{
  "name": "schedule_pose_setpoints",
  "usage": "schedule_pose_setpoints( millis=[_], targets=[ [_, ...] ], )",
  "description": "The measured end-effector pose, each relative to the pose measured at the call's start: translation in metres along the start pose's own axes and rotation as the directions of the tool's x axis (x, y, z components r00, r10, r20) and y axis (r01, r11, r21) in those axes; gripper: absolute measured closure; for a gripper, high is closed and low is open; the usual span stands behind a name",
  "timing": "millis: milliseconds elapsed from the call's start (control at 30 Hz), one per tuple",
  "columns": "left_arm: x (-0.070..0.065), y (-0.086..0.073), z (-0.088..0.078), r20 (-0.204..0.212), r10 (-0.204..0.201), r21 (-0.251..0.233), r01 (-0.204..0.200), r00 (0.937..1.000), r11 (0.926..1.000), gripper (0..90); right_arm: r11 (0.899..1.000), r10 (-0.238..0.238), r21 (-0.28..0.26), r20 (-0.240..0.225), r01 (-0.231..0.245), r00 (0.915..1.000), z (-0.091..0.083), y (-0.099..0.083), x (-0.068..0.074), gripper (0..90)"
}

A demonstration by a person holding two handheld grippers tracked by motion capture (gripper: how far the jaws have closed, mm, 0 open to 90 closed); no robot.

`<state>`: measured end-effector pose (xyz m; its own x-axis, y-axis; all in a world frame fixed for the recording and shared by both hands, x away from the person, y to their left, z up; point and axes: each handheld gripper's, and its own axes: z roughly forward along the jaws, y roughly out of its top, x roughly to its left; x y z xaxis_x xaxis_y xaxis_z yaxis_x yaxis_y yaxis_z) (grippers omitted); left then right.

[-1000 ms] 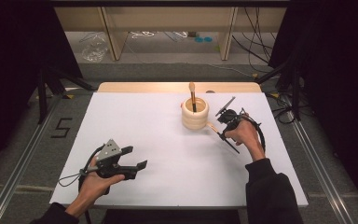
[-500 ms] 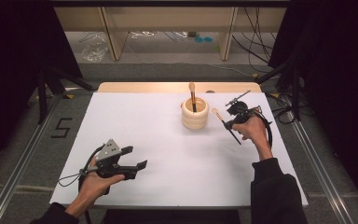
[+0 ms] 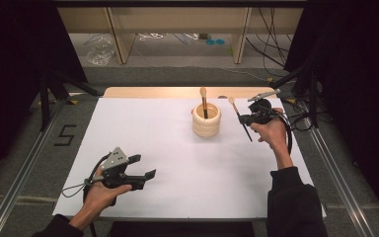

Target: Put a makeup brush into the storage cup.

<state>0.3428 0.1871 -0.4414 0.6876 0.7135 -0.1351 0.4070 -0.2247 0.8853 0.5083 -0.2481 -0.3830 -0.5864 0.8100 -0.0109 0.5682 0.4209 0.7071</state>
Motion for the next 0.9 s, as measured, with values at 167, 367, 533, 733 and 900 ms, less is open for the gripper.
schedule_pose_setpoints(
  millis=[167, 367, 533, 733, 900],
  targets=[
    [0.0, 0.0, 0.0, 0.003, 0.004, 0.0, -0.004, 1.0, 1.0, 20.5, 0.996, 0.046, -0.077, -0.039, -0.049, 0.9982, -0.003, 0.005, 0.002, 83.2],
    [0.0, 0.0, 0.0, 0.002, -0.001, 0.0, 0.001, 1.0, 1.0, 20.5, 0.988, 0.068, -0.139, -0.042, -0.073, 0.9968, -0.004, 0.01, 0.007, 83.2],
    [0.0, 0.0, 0.001, 0.003, 0.005, 0.0, -0.005, 1.0, 1.0, 20.5, 0.978, 0.055, -0.199, -0.043, -0.062, 0.9976, -0.004, 0.014, 0.007, 83.2],
    [0.0, 0.0, 0.001, 0.004, 0.006, 0.003, -0.006, 1.0, 1.0, 20.5, 0.963, 0.06, -0.261, -0.053, -0.072, 0.9968, -0.001, 0.019, 0.008, 83.2],
    [0.0, 0.0, 0.001, 0.004, 0.007, 0.002, -0.007, 1.0, 1.0, 20.6, 0.952, 0.07, -0.294, -0.057, -0.084, 0.9959, 0.005, 0.022, 0.009, 83.2]
  ],
)
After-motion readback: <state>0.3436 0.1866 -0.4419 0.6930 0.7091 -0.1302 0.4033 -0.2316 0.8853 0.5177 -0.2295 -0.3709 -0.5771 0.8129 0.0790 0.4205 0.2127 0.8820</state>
